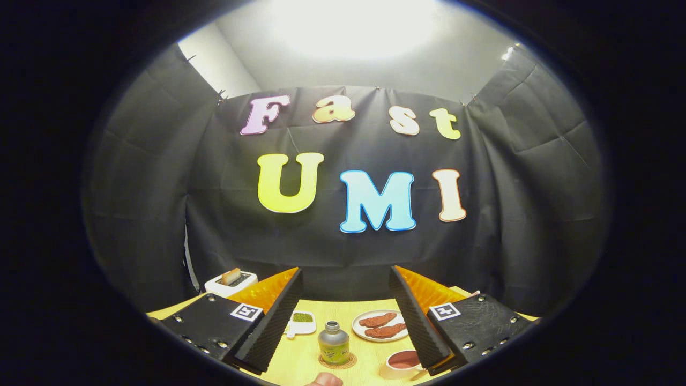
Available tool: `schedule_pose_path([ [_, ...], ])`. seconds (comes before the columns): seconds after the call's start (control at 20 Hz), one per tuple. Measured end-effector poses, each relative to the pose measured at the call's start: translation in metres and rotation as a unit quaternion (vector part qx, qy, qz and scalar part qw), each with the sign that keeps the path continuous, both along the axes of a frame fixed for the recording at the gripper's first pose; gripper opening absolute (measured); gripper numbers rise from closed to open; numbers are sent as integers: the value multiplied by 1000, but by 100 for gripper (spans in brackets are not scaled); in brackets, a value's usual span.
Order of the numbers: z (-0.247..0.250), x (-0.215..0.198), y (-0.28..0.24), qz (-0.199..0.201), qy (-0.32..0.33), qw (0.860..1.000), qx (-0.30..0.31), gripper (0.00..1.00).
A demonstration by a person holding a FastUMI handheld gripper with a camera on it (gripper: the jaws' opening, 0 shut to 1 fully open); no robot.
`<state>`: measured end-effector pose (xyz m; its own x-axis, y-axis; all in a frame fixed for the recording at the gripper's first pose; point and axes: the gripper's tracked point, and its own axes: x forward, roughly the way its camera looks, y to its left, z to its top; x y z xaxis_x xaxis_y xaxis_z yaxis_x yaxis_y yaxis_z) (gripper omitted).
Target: Take the bottle from table, then pour the juice into the cup, finally place the bottle on the coaster
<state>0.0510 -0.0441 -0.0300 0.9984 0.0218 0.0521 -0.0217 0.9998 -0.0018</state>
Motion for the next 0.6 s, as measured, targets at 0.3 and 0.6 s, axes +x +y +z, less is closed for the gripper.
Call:
schedule_pose_path([
  [0.3, 25, -5, -19, -12, -6, 1000, 4, 98],
  [0.6, 7, 1, -33, -14, 2, 1000, 1, 98],
])
